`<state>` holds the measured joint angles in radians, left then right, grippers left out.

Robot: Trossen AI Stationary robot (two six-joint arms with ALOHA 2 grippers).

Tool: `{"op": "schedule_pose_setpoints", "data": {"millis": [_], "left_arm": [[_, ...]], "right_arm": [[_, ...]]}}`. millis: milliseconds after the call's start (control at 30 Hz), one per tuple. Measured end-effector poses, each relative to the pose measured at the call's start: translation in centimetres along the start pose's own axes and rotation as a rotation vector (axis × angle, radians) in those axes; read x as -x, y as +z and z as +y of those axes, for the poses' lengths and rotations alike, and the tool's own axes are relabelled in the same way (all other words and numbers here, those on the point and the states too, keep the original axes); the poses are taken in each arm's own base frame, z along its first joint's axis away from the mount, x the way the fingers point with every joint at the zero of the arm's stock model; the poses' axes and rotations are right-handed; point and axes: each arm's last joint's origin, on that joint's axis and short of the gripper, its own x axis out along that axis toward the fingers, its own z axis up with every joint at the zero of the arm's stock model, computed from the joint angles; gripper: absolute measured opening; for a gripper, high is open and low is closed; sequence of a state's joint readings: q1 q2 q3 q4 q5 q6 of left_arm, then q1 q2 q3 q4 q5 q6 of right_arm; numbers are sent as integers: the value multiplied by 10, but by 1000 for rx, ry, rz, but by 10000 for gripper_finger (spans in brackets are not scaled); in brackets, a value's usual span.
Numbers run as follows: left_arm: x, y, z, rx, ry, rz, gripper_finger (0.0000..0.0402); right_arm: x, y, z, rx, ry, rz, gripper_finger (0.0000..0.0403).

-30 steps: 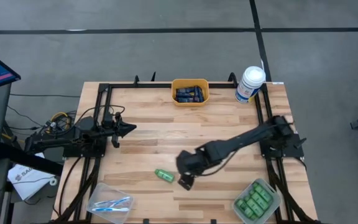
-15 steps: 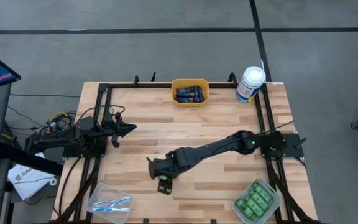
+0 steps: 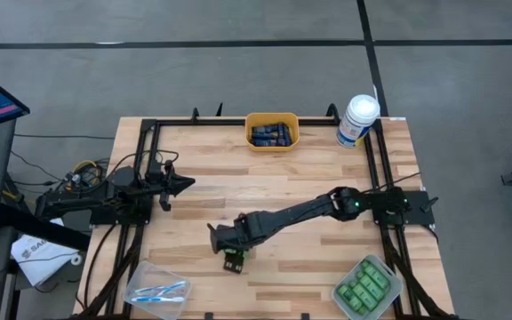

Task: Pick & Place Travel size toiletries
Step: Put the shampoo into the white bin

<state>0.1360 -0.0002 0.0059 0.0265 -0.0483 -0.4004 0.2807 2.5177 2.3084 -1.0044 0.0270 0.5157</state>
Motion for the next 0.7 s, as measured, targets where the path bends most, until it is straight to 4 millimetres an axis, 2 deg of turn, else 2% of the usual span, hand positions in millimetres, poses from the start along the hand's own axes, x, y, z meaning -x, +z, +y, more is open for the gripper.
{"op": "schedule_pose_setpoints", "data": {"millis": [200, 333, 600, 700], "left_arm": [[0, 0, 0, 0, 0, 0, 1], [0, 0, 0, 0, 0, 0, 1], [0, 0, 0, 0, 0, 0, 1], [0, 0, 0, 0, 0, 0, 1]], "right_arm": [[-16, -6, 1, 11, -20, 17, 282], [-28, -13, -5, 3, -47, 58, 282], [-26, -9, -10, 23, -41, 58, 282], [-32, -13, -12, 46, -51, 67, 281]]}}
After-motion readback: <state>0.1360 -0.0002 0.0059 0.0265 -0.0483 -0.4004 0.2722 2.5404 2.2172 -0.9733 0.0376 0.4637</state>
